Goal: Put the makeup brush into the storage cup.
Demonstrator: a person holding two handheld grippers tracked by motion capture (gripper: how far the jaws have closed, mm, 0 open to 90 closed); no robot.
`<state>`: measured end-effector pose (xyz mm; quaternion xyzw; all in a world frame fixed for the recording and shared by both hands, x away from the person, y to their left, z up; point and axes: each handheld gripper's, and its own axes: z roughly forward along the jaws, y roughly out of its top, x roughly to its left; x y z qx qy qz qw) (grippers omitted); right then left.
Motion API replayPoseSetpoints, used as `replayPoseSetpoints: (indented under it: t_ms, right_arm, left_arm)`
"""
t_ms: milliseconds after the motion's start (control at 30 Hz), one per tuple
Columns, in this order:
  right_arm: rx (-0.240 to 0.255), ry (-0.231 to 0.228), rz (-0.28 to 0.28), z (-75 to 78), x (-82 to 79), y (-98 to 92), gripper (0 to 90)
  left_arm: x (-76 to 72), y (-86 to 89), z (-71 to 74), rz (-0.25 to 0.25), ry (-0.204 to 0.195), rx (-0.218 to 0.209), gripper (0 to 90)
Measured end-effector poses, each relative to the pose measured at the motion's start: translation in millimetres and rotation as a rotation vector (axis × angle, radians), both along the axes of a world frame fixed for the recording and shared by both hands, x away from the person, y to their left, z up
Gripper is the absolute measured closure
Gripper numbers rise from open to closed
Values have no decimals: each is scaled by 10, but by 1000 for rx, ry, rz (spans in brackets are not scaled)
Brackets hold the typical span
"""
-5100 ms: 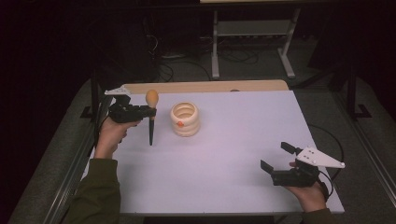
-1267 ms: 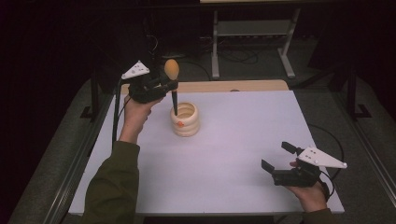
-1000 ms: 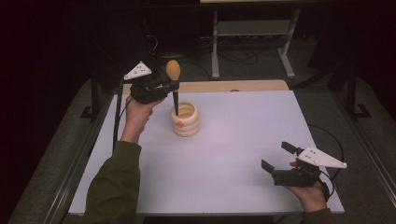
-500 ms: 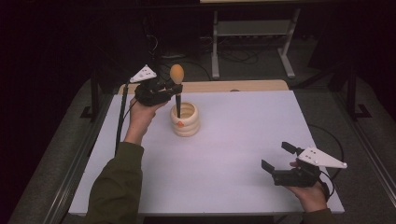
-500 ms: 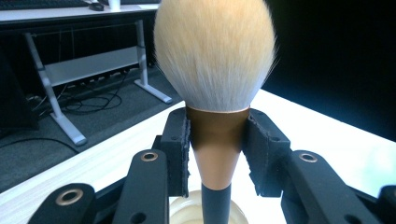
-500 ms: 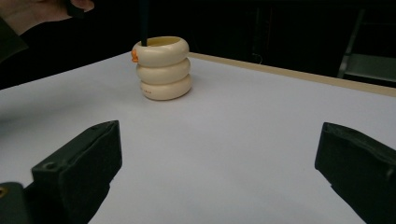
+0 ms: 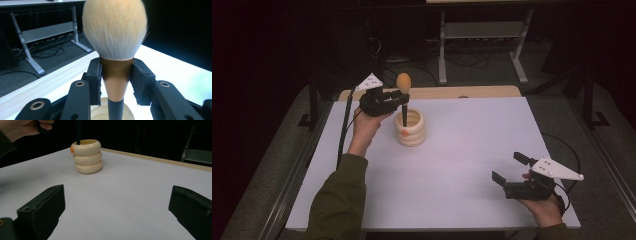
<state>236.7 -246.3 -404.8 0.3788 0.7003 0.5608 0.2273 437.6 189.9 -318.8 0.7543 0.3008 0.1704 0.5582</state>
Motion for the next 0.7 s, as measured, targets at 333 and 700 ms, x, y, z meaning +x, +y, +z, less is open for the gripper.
replayPoseSetpoints:
  t_ms: [333, 700]
  right_arm:
    - [0, 3, 1, -4, 1, 4, 0]
    - [0, -1, 1, -2, 2, 2, 0]
  left_arm:
    - [18, 15, -109, 1, 19, 16, 634]
    - [31, 6, -190, 7, 32, 26, 633]
